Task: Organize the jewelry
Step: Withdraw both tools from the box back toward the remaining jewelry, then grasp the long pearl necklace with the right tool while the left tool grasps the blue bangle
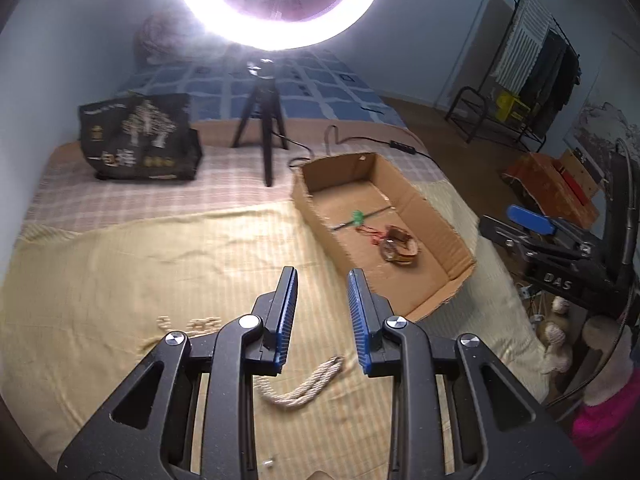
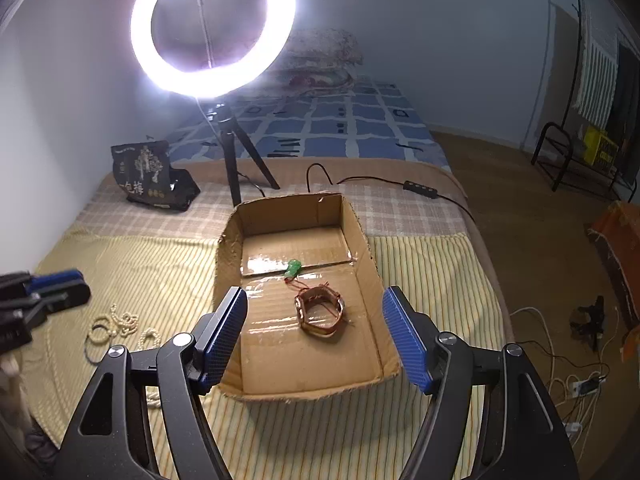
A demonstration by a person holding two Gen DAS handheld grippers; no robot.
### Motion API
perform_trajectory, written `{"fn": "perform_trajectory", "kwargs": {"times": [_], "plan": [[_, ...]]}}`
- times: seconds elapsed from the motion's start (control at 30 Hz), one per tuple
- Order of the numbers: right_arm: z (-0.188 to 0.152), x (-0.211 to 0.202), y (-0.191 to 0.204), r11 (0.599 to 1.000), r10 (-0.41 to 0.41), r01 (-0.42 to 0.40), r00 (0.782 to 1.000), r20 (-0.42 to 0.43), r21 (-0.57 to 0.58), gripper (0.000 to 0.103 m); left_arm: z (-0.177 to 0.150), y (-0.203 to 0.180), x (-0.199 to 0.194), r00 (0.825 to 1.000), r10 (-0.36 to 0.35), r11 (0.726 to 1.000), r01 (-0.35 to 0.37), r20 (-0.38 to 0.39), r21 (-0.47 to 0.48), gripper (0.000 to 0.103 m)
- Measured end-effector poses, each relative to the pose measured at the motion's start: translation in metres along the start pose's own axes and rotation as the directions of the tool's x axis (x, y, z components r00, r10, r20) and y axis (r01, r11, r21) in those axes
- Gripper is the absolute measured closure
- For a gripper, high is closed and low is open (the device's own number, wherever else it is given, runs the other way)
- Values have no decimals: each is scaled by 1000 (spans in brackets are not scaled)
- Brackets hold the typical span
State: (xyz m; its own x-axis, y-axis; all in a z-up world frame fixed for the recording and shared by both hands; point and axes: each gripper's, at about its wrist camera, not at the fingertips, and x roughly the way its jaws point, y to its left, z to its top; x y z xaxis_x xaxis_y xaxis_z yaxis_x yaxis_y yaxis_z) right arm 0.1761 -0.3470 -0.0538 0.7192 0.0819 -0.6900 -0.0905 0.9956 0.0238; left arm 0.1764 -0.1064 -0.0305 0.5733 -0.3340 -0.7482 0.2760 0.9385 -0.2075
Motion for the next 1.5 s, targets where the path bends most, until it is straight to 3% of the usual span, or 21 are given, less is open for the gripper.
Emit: {"fn": "perform_trajectory", "kwargs": {"times": [0.07, 0.13, 0.17, 0.2, 0.23, 0.57, 0.73, 0.97, 1.07, 1.17, 1.27, 1.37, 1.5], "plan": [[-2, -6, 6, 1000, -7, 7, 1000, 0, -7, 32, -4, 11, -6, 1000, 14, 1000, -14, 0, 0, 77], [-5, -12, 13, 1000, -10, 10, 1000, -3, -11, 25, -8, 23, -12, 1000, 16, 1000, -16, -5, -2, 58], [-7, -15, 17, 1000, -11, 11, 1000, -4, -12, 24, -11, 30, -15, 1000, 23, 1000, -23, 1, -5, 39], [-9, -17, 20, 1000, -11, 11, 1000, -5, -14, 24, -14, 37, -19, 999, 42, 999, -42, 14, -12, 29], [-12, -19, 25, 1000, -4, 4, 1000, -11, -23, 24, -17, 44, -23, 998, 59, 998, -58, 28, -17, 28], [-44, -21, 85, 981, 40, -50, 998, -55, -186, 24, -36, 106, -37, 994, 112, 993, -112, 5, -43, 28], [-62, -14, 114, 955, 78, -91, 995, -58, -283, 24, -53, 138, -29, 991, 117, 989, -122, -59, -86, 28], [-85, 2, 149, 912, 124, -164, 984, -129, -377, 24, -74, 169, -18, 985, 118, 982, -135, -127, -133, 29], [-91, 8, 157, 902, 145, -198, 976, -162, -384, 24, -82, 179, -11, 980, 109, 977, -136, -166, -161, 40], [-96, 17, 163, 897, 158, -225, 967, -199, -381, 24, -93, 188, 1, 973, 82, 972, -126, -214, -197, 43], [-100, 25, 170, 888, 176, -256, 957, -231, -383, 24, -99, 190, 10, 966, 61, 967, -119, -251, -224, 56], [-103, 32, 177, 872, 202, -297, 943, -266, -388, 24, -105, 192, 20, 959, 42, 962, -114, -280, -247, 56], [-106, 43, 186, 854, 229, -346, 921, -315, -390, 24, -108, 193, 29, 952, 33, 959, -117, -304, -260, 67]]}}
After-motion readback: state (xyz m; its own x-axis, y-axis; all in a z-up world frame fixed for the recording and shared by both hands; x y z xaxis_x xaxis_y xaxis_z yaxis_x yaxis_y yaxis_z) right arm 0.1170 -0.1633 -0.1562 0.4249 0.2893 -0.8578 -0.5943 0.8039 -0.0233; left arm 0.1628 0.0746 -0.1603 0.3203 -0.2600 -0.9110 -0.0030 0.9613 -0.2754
